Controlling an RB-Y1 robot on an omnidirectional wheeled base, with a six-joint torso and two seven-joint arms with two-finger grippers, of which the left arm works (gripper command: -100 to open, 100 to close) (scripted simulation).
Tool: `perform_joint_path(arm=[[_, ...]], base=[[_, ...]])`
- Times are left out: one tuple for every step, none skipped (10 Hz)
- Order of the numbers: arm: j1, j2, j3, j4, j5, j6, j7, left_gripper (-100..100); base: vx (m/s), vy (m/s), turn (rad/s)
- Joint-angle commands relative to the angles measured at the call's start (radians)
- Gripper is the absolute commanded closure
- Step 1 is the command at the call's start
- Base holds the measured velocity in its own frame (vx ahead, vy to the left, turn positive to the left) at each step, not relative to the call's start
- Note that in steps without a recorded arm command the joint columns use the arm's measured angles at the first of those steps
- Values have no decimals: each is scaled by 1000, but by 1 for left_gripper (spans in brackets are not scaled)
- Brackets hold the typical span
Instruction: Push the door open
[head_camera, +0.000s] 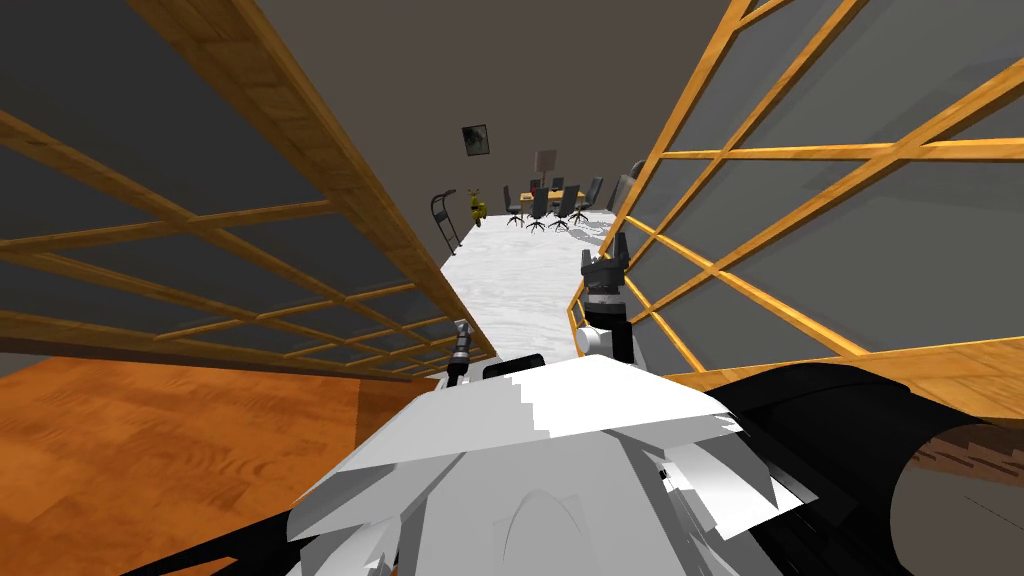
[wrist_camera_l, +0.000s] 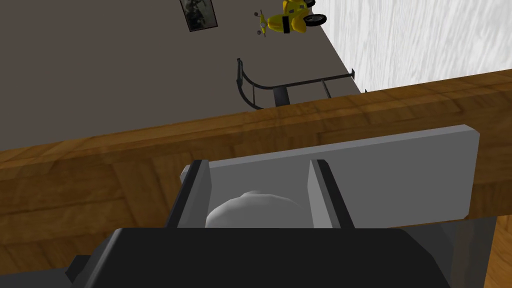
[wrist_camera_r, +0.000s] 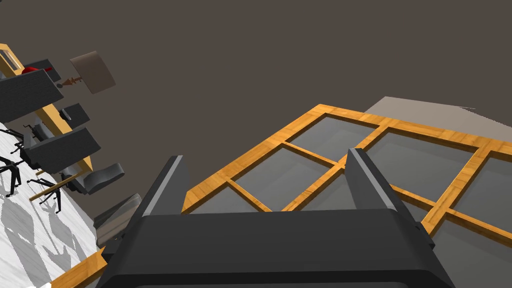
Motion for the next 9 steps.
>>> perform_joint_path(arm=[[19,23,23,-50,12,32,16,100],[19,23,23,-50,12,32,16,100],[19,23,23,-50,12,32,16,100],[19,23,23,-50,12,32,16,100],[19,23,23,-35,12,32,16,100],[19,23,23,-50,12,32,16,100],[19,23,23,-50,12,32,16,100],[19,23,23,-50,12,32,16,100],[-6,1,-3,-10,33,16,43,100]], base=[[21,-9,14],[1,0,16],[1,6,-24],[0,0,0],[-5,-19,2],[-11,-4,-22],[-2,16,14],[6,2,-10],[85,-30,-52]])
